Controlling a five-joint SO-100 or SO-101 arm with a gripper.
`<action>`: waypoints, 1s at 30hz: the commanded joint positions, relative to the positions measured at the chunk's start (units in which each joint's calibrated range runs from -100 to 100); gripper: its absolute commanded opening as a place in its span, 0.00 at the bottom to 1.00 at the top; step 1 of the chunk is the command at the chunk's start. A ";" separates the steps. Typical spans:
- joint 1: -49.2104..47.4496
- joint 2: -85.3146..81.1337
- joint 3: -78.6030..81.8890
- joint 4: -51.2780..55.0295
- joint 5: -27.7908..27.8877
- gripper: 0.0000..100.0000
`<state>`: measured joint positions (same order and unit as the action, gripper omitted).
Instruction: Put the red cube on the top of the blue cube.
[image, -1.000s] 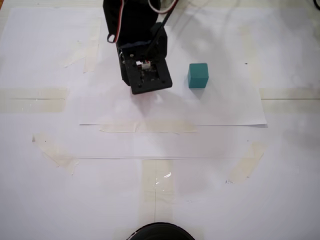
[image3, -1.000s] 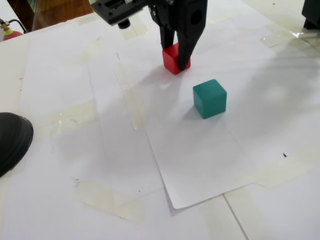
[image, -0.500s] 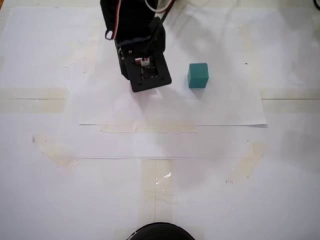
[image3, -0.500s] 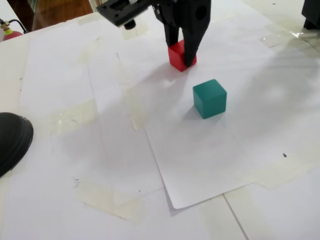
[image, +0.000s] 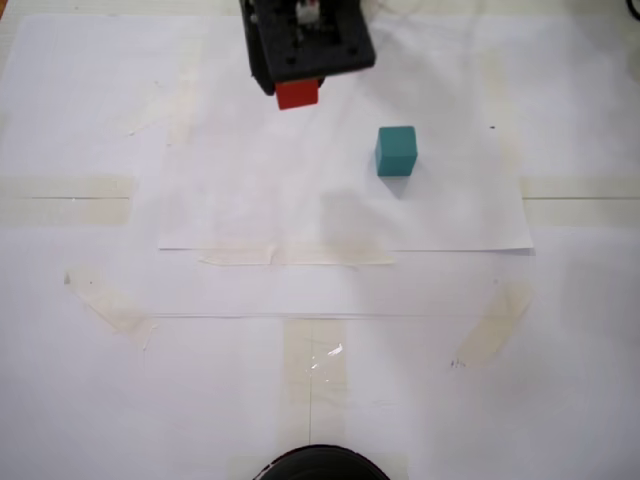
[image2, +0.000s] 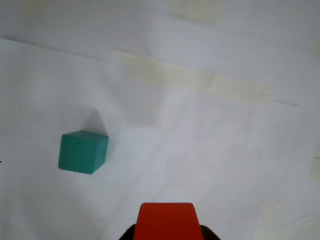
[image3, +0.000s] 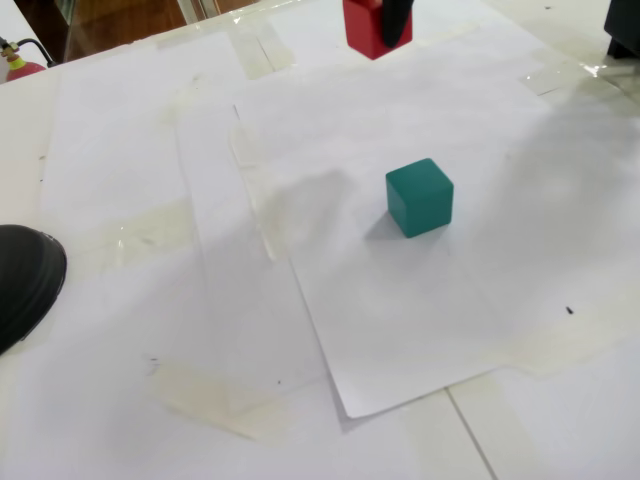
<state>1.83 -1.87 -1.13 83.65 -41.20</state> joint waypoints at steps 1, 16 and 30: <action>-4.02 -5.17 -6.90 1.75 -3.52 0.12; -17.42 -2.43 -8.81 0.04 -12.06 0.12; -18.33 4.87 -2.82 -8.27 -11.23 0.12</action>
<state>-16.81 2.99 -4.74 78.37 -53.06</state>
